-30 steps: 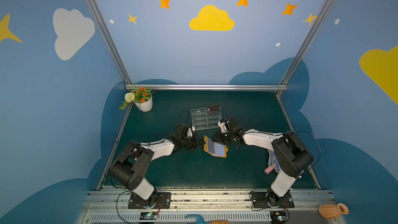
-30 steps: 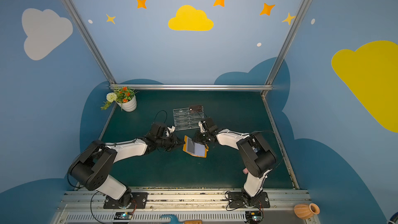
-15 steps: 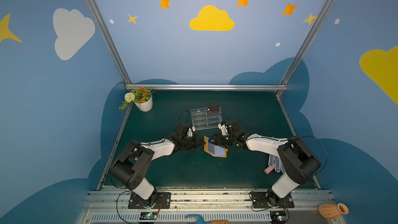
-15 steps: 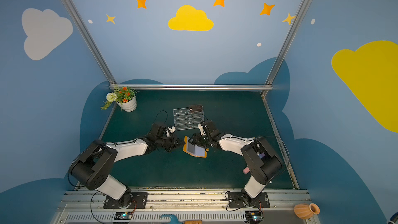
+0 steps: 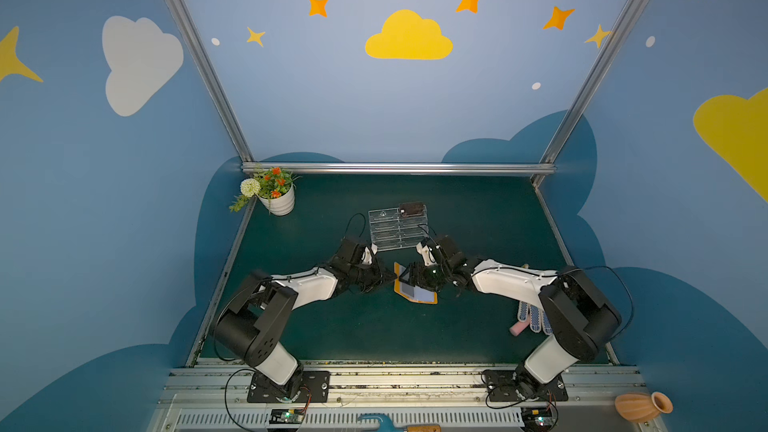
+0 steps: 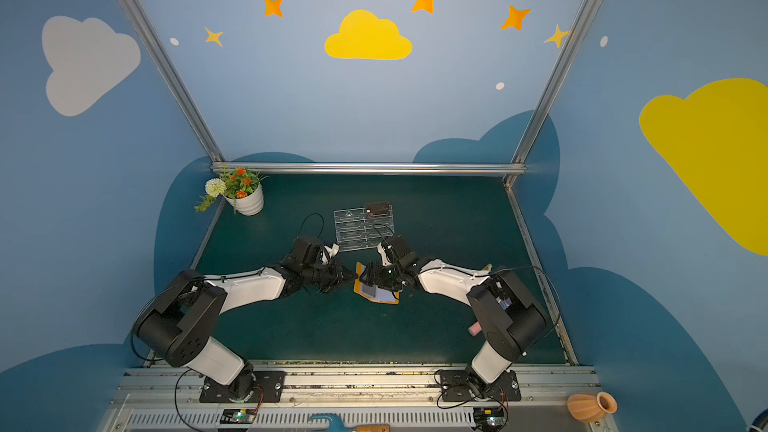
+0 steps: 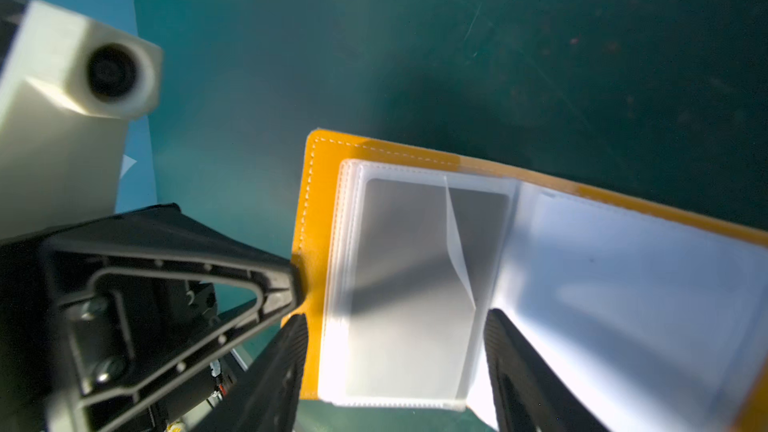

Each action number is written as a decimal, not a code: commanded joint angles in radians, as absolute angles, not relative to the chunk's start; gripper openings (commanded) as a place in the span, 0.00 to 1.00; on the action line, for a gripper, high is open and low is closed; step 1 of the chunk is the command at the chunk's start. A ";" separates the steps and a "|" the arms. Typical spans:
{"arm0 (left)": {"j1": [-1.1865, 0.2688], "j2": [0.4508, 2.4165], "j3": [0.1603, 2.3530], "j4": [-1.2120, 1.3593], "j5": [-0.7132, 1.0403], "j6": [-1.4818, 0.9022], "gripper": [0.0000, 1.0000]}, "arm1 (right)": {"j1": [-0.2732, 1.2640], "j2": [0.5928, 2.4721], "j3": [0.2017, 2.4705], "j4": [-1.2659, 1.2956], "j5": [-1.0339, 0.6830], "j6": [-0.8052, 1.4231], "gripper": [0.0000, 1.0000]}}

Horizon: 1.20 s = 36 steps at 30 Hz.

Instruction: Take the credit cards out of the card holder

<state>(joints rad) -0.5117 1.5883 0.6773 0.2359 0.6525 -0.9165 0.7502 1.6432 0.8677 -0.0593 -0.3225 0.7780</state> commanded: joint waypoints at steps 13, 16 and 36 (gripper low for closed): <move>-0.516 1.587 0.671 0.267 0.657 -0.911 0.04 | 0.768 1.643 0.904 -0.139 -0.262 0.765 0.62; -0.516 1.585 0.670 0.267 0.654 -0.911 0.04 | 0.768 1.640 0.896 -0.128 -0.268 0.770 0.64; -0.517 1.587 0.666 0.271 0.657 -0.911 0.04 | 0.767 1.615 0.856 -0.079 -0.273 0.793 0.60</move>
